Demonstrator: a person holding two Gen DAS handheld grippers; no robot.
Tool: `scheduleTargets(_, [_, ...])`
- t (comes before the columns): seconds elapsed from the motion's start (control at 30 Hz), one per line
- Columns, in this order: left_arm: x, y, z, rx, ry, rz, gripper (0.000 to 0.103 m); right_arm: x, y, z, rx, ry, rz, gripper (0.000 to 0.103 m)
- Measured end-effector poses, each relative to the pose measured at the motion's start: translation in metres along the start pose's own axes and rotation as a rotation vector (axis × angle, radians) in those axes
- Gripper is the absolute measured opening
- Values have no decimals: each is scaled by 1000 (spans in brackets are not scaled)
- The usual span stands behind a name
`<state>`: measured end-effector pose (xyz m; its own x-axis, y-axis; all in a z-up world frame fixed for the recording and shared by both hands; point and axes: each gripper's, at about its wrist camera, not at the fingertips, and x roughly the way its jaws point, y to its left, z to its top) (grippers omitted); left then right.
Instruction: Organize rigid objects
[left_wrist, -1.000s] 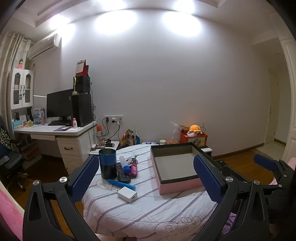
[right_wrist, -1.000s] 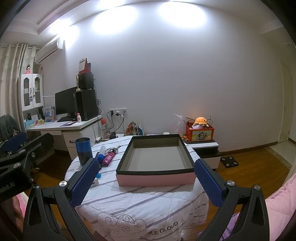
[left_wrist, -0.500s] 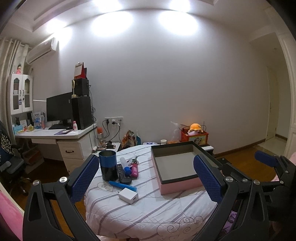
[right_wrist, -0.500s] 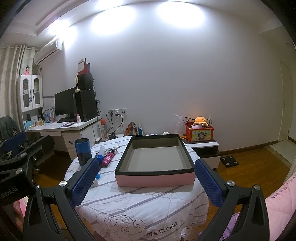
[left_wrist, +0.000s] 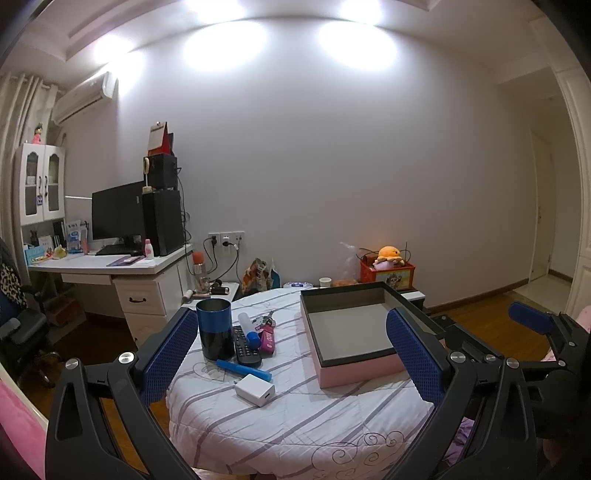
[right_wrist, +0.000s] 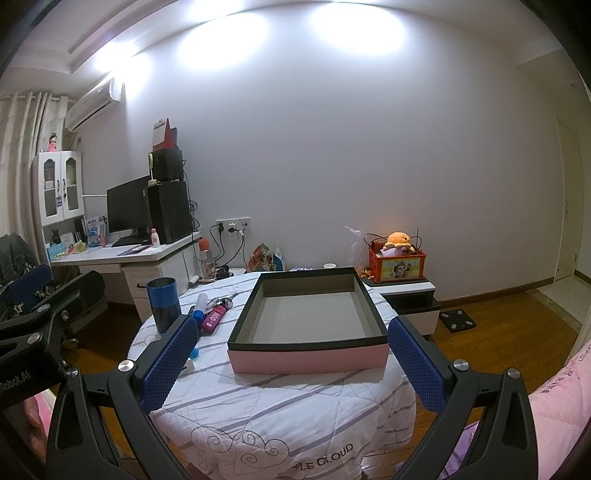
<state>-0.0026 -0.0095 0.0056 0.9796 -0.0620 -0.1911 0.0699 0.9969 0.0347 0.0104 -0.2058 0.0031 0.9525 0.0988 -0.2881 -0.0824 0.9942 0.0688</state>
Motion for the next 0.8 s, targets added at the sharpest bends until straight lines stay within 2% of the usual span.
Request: scheduleTargets(0.8, [3,5,-5,-8,15,20,103,-1,0,-2,0,4,-19,103])
